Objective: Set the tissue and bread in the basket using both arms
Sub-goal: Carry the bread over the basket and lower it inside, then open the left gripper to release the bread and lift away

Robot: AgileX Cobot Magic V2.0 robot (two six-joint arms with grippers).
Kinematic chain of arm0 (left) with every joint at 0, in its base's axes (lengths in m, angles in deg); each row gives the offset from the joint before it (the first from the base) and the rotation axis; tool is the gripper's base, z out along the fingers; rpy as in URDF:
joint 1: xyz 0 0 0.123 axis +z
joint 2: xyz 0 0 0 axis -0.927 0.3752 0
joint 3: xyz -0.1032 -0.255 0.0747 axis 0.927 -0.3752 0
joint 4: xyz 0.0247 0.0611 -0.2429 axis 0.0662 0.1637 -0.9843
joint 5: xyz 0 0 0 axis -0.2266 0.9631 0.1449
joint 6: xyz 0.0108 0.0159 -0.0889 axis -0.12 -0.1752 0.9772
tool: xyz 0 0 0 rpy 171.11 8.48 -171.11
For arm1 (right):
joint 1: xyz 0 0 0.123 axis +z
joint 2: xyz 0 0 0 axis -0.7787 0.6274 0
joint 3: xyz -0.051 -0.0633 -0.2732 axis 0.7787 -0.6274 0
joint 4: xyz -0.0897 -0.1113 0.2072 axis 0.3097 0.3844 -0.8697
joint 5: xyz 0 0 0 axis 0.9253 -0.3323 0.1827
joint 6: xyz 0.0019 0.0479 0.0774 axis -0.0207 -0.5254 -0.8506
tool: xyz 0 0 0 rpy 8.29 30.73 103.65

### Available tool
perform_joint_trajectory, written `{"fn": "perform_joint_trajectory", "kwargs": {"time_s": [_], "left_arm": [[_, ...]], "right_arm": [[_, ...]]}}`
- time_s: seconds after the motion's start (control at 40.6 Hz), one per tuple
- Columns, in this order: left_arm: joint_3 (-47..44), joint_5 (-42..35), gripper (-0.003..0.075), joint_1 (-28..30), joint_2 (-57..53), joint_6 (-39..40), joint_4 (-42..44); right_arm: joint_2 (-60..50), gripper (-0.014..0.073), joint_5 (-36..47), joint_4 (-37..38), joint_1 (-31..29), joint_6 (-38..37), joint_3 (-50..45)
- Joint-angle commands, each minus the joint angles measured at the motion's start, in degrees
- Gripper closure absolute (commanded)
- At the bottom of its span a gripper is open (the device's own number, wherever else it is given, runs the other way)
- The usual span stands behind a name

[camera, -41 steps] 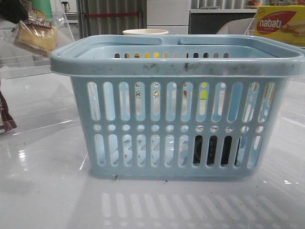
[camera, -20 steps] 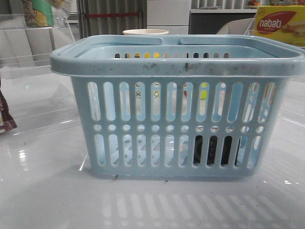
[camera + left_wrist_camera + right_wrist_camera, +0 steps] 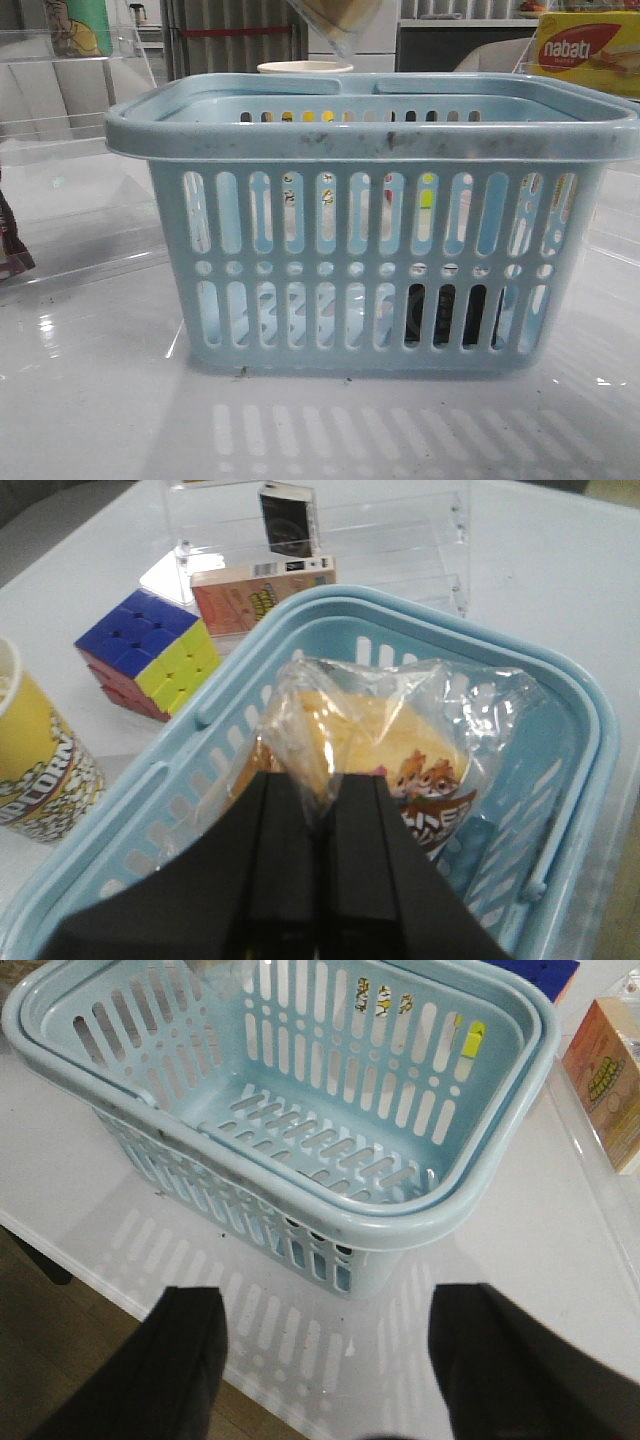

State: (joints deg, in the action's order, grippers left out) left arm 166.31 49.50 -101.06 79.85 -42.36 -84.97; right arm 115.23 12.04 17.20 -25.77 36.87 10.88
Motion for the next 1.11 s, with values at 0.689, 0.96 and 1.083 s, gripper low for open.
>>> {"fn": "perform_joint_trajectory", "kwargs": {"time_s": [0.689,0.96,1.083], "left_arm": [[1.89,-2.01,0.0256,-1.20,4.06,-0.85,0.02],[1.99,0.96,0.0265,-1.20,-4.40,-0.59,9.32],[1.99,3.34,0.0265,-1.20,-9.14,5.77,10.01]], "right_arm": [[0.08,0.0056,4.23,0.51,-0.17,0.53,1.43],[0.08,0.0056,4.23,0.51,-0.17,0.53,1.43],[0.08,0.0056,4.23,0.51,-0.17,0.53,1.43]]}}
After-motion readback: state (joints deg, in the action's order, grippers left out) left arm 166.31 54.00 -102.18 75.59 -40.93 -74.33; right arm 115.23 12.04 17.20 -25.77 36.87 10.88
